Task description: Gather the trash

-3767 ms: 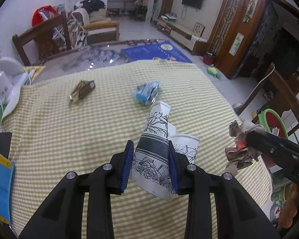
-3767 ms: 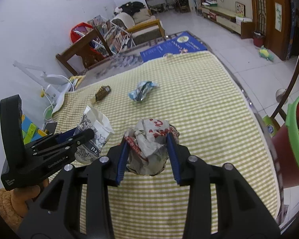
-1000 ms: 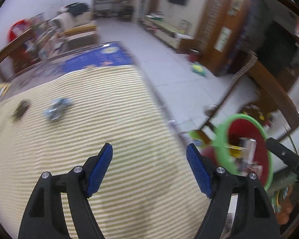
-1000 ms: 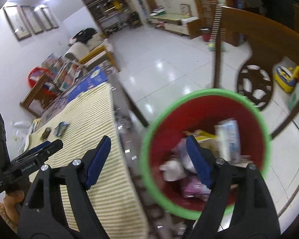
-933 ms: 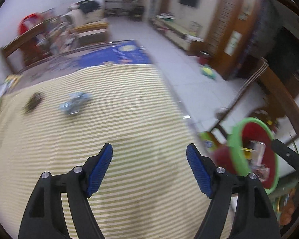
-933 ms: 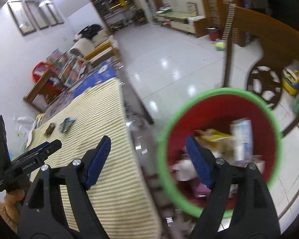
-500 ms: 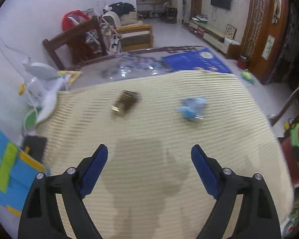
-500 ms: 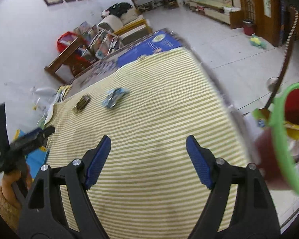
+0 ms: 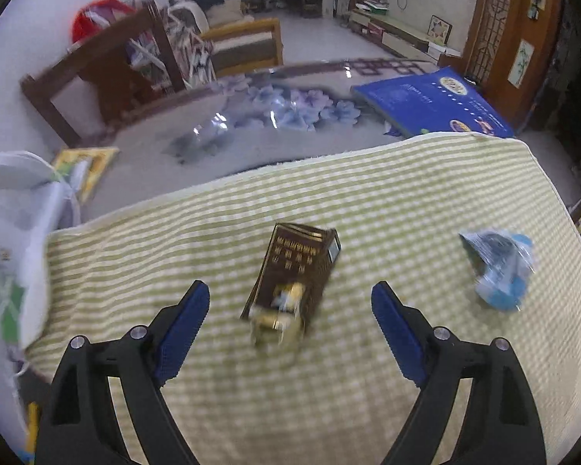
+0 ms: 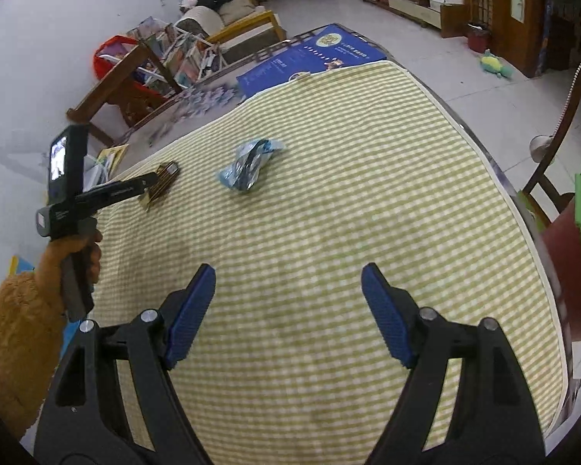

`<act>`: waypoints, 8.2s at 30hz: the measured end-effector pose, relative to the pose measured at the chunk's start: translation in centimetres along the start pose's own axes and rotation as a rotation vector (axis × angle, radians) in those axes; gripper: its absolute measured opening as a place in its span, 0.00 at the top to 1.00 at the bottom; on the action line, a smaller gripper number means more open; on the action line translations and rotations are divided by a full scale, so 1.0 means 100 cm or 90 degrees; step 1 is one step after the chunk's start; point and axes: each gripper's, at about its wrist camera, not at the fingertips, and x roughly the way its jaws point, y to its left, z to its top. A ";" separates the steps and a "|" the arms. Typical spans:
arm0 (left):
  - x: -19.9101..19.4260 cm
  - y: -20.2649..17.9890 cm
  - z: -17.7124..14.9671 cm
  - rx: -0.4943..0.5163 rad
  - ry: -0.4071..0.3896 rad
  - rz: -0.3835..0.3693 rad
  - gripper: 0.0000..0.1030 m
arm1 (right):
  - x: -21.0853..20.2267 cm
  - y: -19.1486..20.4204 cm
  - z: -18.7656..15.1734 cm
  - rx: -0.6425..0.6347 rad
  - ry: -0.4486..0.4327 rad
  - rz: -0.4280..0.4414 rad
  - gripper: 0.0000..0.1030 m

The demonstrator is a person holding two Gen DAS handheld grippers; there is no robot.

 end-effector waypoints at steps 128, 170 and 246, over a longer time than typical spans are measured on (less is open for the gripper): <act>-0.192 -0.327 -0.091 0.064 -0.119 -0.106 0.60 | -0.147 -0.187 0.006 -0.058 -0.146 -0.017 0.74; -0.176 -0.565 -0.072 0.207 -0.058 -0.275 0.60 | -0.207 -0.400 0.000 0.109 -0.169 -0.108 0.73; -0.291 -0.157 -0.114 0.016 -0.367 -0.096 0.08 | -0.226 -0.017 -0.064 0.013 -0.486 -0.250 0.05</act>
